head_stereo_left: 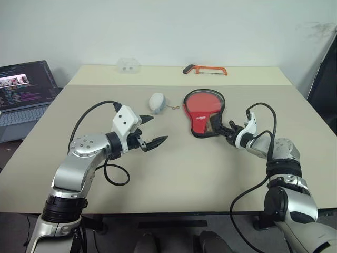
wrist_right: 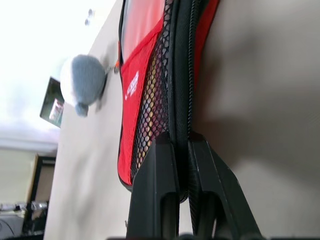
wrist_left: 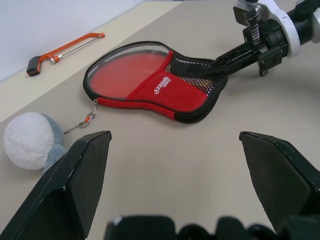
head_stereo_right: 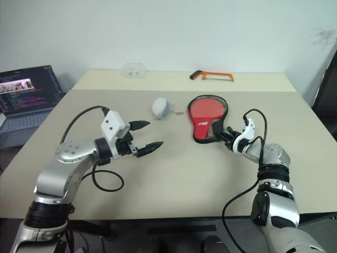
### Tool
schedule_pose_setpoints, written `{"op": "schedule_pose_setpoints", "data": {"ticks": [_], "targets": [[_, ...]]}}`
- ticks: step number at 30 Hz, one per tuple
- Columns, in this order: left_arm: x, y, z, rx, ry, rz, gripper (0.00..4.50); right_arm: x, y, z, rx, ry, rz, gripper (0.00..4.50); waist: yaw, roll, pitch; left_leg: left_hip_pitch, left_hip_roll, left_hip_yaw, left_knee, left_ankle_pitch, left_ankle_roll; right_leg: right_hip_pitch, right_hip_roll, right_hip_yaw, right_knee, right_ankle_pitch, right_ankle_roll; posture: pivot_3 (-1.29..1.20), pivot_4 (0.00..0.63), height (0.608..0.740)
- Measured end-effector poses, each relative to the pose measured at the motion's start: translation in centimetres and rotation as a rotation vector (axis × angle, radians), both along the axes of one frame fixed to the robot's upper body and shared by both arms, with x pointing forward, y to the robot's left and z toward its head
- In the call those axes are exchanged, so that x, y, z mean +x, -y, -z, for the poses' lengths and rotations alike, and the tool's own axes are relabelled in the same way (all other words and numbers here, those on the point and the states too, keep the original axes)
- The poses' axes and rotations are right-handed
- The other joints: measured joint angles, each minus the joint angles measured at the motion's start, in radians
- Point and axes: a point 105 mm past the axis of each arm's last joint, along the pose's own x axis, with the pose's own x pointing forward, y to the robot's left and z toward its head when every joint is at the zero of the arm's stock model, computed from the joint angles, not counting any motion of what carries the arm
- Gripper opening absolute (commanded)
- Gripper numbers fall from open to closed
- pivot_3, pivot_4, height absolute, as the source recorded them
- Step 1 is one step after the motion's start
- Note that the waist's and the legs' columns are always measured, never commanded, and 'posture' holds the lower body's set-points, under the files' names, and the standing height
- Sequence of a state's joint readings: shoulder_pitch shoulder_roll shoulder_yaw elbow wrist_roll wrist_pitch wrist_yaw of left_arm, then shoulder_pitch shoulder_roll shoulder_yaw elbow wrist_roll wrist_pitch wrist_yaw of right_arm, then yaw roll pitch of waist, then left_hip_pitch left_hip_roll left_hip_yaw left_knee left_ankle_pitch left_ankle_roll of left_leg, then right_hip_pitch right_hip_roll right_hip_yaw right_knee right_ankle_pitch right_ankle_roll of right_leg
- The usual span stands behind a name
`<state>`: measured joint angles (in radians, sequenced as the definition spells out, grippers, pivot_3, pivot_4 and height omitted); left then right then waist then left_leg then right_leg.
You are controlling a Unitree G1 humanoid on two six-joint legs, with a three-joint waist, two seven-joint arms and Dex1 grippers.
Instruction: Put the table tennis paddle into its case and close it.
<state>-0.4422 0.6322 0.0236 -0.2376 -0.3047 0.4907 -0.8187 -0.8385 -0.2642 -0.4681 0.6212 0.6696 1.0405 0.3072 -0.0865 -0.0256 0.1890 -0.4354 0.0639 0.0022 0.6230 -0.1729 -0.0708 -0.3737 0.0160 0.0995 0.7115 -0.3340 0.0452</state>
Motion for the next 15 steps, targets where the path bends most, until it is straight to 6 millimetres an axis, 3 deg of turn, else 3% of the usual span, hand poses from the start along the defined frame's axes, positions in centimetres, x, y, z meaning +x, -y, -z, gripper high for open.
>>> {"op": "schedule_pose_setpoints", "data": {"ticks": [5, 15], "targets": [[-0.1, 0.1, 0.3, 0.010, -0.008, 0.006, 4.50, -2.0, -1.0, 0.3, -0.033, -0.013, -0.084, 0.04, 0.000, 0.000, 0.000, 0.000, 0.000, 0.000, -0.006, 0.000, 0.000, -0.001, 0.000, -0.001, -0.002, -0.001, -0.002, 0.00, 0.150, 0.740], [-0.3, -0.1, 0.6, 0.040, -0.025, 0.023, 4.50, -9.0, -3.7, 1.5, -0.060, -0.069, -0.272, 0.04, 0.001, 0.000, 0.000, 0.000, 0.001, 0.000, -0.014, 0.000, 0.000, -0.002, 0.000, -0.001, -0.008, -0.002, -0.003, 0.00, 0.150, 0.740]]}}
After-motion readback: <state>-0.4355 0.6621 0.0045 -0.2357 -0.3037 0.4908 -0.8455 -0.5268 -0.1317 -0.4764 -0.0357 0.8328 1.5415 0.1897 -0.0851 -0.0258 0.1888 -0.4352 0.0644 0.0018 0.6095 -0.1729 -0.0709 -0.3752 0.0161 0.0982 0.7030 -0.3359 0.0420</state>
